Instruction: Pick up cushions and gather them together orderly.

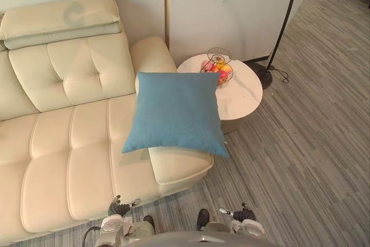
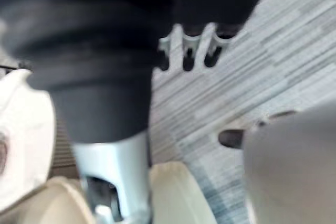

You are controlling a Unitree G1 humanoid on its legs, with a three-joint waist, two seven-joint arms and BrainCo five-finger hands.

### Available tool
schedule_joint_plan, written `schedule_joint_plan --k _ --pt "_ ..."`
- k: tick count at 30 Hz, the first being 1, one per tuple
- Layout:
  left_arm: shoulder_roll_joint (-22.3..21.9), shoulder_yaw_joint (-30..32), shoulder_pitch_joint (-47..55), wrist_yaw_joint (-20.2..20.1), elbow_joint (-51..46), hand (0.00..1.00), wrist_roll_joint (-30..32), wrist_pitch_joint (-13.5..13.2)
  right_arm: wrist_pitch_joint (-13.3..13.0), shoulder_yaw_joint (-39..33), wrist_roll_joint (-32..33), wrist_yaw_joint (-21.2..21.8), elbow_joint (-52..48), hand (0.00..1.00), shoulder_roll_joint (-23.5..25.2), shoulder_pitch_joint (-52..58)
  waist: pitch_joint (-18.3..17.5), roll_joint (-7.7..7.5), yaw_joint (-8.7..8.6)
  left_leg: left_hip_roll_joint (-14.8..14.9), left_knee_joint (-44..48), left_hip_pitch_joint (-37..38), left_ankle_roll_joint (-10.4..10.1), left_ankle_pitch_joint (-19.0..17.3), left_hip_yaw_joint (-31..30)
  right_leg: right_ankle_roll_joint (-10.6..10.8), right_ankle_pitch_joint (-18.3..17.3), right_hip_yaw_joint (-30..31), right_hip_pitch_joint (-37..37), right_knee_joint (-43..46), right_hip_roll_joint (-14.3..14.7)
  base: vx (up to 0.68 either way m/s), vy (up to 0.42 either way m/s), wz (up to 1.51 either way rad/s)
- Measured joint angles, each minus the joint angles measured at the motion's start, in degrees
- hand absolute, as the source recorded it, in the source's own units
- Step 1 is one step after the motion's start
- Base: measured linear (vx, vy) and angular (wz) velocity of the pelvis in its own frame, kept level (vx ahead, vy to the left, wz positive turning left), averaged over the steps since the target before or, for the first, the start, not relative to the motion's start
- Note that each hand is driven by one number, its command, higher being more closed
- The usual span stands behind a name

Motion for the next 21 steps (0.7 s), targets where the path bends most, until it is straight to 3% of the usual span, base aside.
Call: schedule_joint_plan --k 7,14,17,21 --pt "3.1 5.0 1.8 1.5 -11.1 0.00 -6.4 -0.2 -1.2 -0.7 -0.6 -1.5 -17.6 0.00 -6.3 -2.0 -2.1 -0.51 -0.07 -0.9 -1.2 -0.2 0.3 0.2 0.0 0.5 2.0 1.2 0.0 -2.7 0.0 -0.02 0.016 -0.06" --pt "6.0 5.8 -1.0 3.1 -19.4 0.00 -10.5 -1.4 -1.3 -1.1 -1.1 -1.6 -20.5 0.00 -8.6 -8.1 -2.3 -0.49 0.08 -1.2 -1.5 -1.8 0.6 0.5 -1.6 0.1 2.9 0.9 -0.6 -4.3 0.2 0.00 -0.005 0.04" --pt "6.3 4.1 -4.3 4.2 -20.4 0.00 -11.6 -1.4 -1.3 2.5 -1.1 -1.7 -20.5 0.00 -10.5 -13.0 -2.2 -0.42 0.13 -1.3 -1.4 -5.3 1.0 1.4 -1.9 -0.8 3.9 1.1 -3.8 -4.5 0.1 -0.05 -0.006 0.06" --pt "7.6 0.1 -14.1 5.4 -20.7 0.00 -13.3 -1.8 -1.2 7.7 -0.9 -2.3 -19.1 0.00 -12.4 -24.8 2.4 0.09 0.05 -0.9 2.5 -11.2 1.1 1.6 -3.2 -1.6 6.3 2.5 -7.6 -4.2 0.0 -0.13 0.014 0.16"
